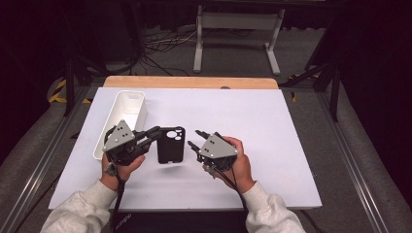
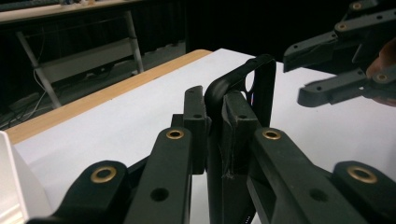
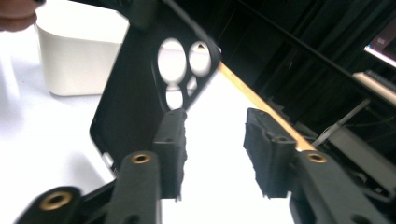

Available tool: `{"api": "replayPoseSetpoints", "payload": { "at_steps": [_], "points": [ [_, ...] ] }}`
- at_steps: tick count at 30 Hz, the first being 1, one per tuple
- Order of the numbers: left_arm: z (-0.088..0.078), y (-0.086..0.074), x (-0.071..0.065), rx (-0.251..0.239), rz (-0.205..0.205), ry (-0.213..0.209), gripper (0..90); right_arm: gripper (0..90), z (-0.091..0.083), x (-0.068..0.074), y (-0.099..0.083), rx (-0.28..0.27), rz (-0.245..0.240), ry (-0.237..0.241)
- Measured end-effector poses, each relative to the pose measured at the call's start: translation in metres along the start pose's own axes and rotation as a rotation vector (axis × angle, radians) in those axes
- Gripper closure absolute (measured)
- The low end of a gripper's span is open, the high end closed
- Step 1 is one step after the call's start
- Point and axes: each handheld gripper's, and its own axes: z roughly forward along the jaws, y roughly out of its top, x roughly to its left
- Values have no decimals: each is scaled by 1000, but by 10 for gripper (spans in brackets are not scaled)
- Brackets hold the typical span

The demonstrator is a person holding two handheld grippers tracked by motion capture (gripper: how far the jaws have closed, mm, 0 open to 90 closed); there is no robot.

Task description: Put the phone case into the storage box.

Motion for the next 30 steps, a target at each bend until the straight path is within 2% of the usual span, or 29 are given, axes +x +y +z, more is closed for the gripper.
{"api": "replayPoseSetpoints", "payload": {
  "at_steps": [6,8,16,17,18,19,20,22,25,30],
  "points": [
    [-6,2,3,-19,-7,9,823,467,-10,-8,-20,26,51,-11],
    [-8,3,5,-18,-7,11,823,403,-17,-14,-31,23,86,-18],
    [-14,9,9,-46,-11,8,824,282,-33,-22,-51,25,133,-45],
    [-18,12,11,-53,-4,11,824,228,-39,-24,-58,25,164,-52],
    [-20,14,12,-60,-9,14,824,204,-42,-24,-62,32,175,-60],
    [-20,14,12,-60,-9,14,824,204,-42,-24,-62,32,175,-60],
    [-25,20,17,-82,-21,18,824,191,-48,-25,-69,51,189,-69],
    [-27,23,19,-88,-20,19,824,191,-53,-25,-77,64,200,-78],
    [-35,34,24,-89,5,40,824,188,-59,-26,-85,81,204,-88],
    [-47,49,35,-95,19,70,824,180,-64,-28,-93,90,225,-104]
  ]
}}
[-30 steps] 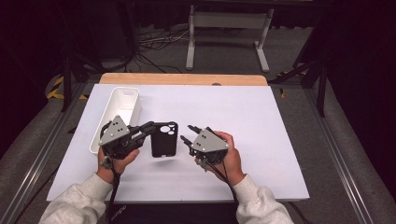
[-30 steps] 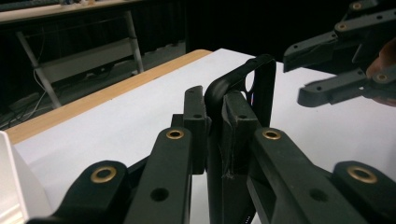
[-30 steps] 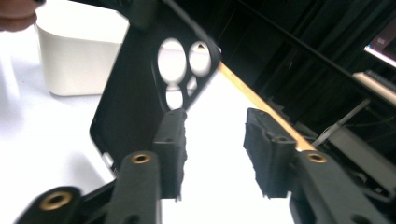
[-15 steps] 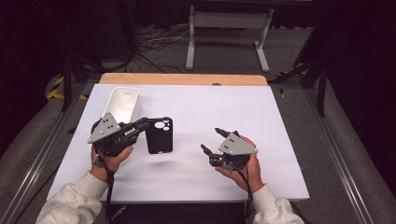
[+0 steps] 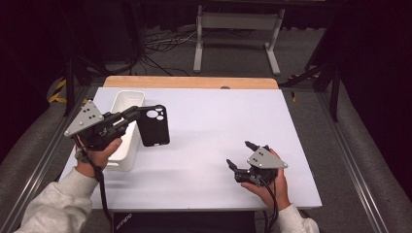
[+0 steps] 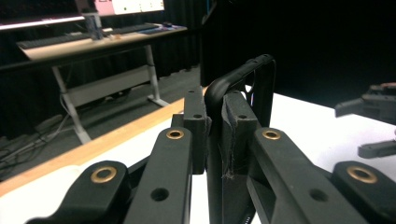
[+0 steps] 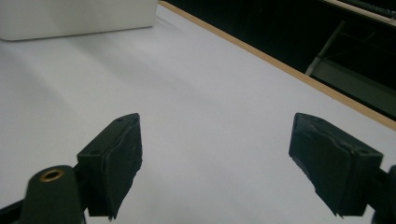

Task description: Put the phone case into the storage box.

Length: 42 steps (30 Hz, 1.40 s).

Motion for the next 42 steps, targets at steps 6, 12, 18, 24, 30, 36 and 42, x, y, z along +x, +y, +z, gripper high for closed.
{"api": "replayPoseSetpoints", "payload": {
  "at_steps": [6,12,18,24,30,36,42],
  "points": [
    [-6,8,14,18,32,26,824,193,-1,-2,-6,15,11,4],
    [-8,10,24,10,35,33,824,190,0,-2,-7,15,15,10],
    [-12,15,43,-8,42,54,824,189,1,-2,-8,19,16,18],
    [-13,21,61,-24,44,68,824,189,1,-3,-8,13,19,16],
    [-10,26,82,-26,50,91,824,188,2,-2,-7,11,10,20],
    [-4,26,100,-18,45,105,824,187,4,0,-7,17,-1,29],
    [4,21,121,4,32,122,824,187,6,0,-9,26,1,36]
  ]
}}
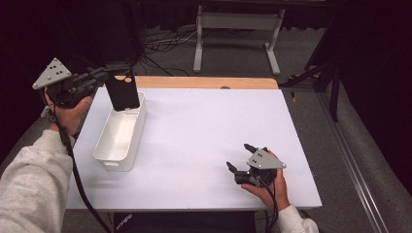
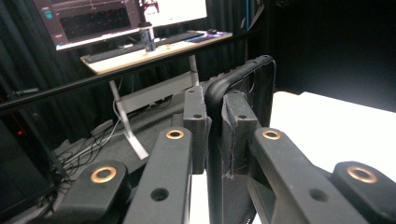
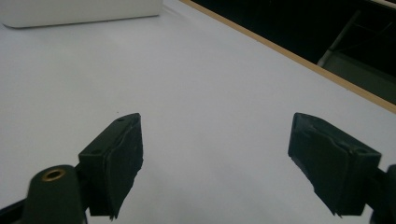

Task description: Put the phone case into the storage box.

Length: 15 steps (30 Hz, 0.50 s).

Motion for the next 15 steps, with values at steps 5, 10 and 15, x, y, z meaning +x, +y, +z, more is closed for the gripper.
{"api": "replayPoseSetpoints", "payload": {
  "at_steps": [5,10,15],
  "points": [
    [14,-10,17,19,-17,6,824,187,2,0,-1,4,2,7],
    [26,-19,28,39,-19,1,824,189,3,-1,-3,8,5,11],
    [48,-35,41,44,-28,-18,824,200,5,-2,-5,14,7,38]
  ]
}}
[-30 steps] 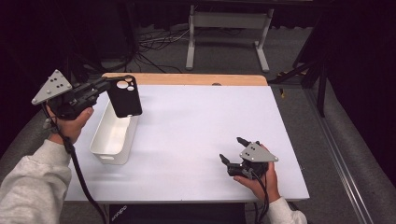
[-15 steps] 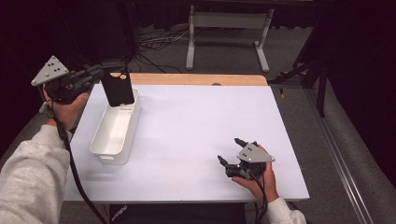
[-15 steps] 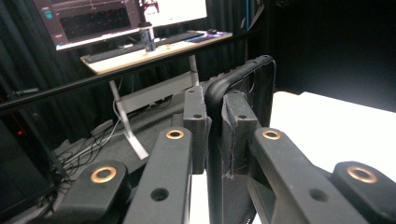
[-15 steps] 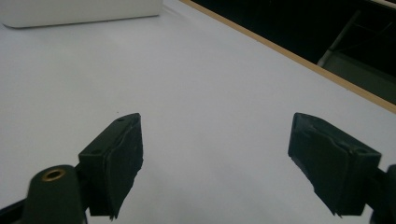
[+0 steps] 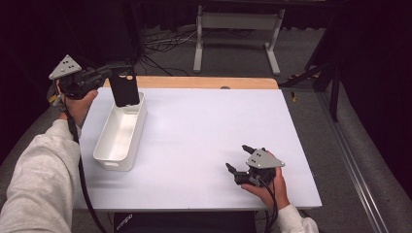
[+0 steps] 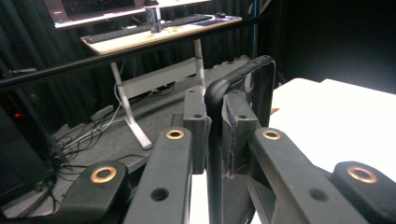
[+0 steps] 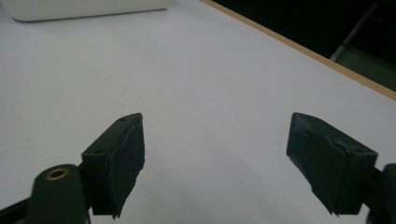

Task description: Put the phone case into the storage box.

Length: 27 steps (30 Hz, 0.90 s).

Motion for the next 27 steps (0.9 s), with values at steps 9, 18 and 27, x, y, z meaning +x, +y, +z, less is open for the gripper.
{"api": "replayPoseSetpoints", "payload": {
  "at_steps": [9,18,27],
  "points": [
    [32,-23,11,17,-14,-13,823,206,4,0,-2,27,2,3],
    [47,-42,10,26,-25,-7,822,211,4,3,-3,35,2,10],
    [49,-56,10,40,-22,2,822,219,6,6,-1,44,-13,13]
  ]
}}
